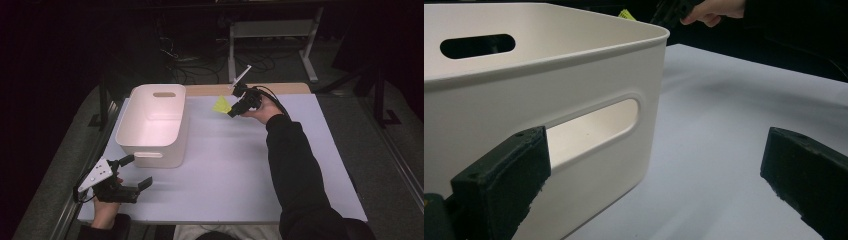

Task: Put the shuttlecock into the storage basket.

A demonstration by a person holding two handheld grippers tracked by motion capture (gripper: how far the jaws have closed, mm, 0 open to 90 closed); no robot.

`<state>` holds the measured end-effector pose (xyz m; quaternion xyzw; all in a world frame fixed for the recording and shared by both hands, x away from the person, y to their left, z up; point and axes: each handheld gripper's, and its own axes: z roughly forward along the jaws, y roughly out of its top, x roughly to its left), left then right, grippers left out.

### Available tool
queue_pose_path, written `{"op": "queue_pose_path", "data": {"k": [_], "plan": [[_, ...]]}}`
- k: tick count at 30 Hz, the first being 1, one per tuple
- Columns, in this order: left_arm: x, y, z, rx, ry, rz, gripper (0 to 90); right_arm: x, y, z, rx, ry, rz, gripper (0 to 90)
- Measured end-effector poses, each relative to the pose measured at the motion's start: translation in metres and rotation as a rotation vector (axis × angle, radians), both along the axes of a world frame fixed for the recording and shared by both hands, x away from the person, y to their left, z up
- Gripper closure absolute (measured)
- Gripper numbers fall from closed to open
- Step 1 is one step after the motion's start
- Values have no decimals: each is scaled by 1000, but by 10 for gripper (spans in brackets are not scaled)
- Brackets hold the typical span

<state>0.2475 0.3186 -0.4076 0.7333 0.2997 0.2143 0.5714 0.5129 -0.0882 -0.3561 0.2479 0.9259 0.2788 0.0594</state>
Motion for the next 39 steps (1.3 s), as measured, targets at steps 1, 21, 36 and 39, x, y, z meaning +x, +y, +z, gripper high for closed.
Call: {"op": "queue_pose_path", "data": {"k": [1, 21, 36, 39], "plan": [[0, 0, 0, 0, 0, 0, 0, -2, 0, 2, 4, -4, -3, 634], [0, 0, 0, -1, 4, 0, 0, -31, -6, 39, 38, -44, -2, 634], [0, 0, 0, -1, 2, 0, 0, -59, 7, 49, 75, -44, 62, 634], [0, 0, 0, 0, 1, 0, 0, -65, 13, 51, 76, -50, 89, 634]]}}
